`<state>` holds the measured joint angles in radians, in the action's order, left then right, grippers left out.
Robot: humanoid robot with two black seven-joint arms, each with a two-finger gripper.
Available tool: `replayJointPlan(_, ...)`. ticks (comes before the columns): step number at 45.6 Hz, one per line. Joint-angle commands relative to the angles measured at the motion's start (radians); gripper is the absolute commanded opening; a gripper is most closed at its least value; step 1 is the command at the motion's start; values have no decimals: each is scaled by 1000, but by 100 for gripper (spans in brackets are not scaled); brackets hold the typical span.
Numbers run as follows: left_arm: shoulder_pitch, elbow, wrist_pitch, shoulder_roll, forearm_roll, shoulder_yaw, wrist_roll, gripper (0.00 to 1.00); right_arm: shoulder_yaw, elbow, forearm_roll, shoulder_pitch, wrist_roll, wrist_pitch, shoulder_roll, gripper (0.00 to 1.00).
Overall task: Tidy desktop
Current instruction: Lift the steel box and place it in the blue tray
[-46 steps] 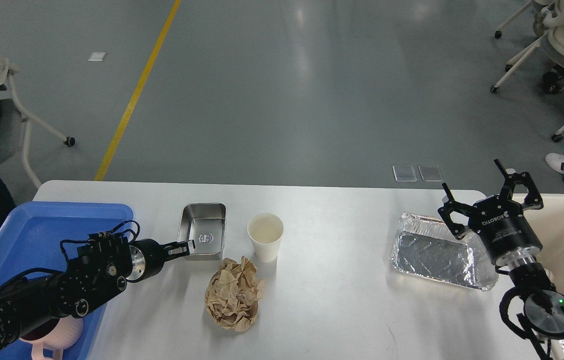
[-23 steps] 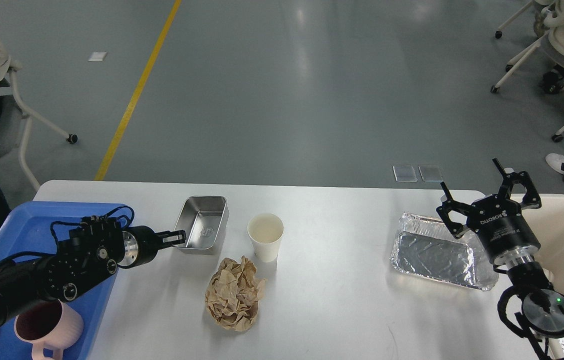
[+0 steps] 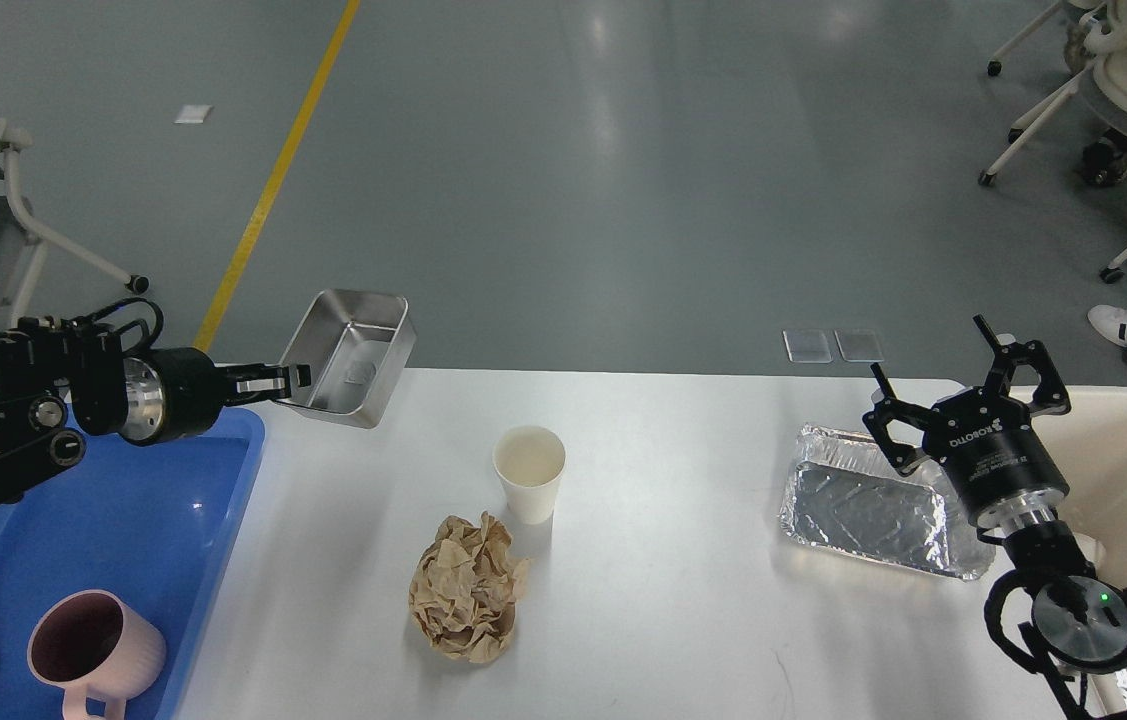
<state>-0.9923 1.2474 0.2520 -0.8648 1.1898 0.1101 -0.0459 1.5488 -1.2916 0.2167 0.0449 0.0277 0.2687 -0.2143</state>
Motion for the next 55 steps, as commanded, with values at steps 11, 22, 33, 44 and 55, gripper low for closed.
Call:
replayJointPlan(11, -8, 43, 9, -191, -41, 2, 3, 1, -18, 0, 6, 1, 0, 0, 26, 100)
replayJointPlan(22, 83, -20, 0, -292, -88, 3, 1, 2, -21, -2, 10, 6, 0, 0, 33, 100)
replayJointPlan(33, 211, -229, -20, -258, -179, 14, -23, 3, -32, -2, 10, 6, 0, 0, 33, 100)
replayJointPlan(44, 274, -493, -34, -76, -213, 14, -34, 7, -32, -2, 10, 6, 0, 0, 33, 100)
replayJointPlan(55, 305, -603, -56, 67, -233, 11, -38, 9, -32, 0, 10, 4, 0, 0, 30, 100)
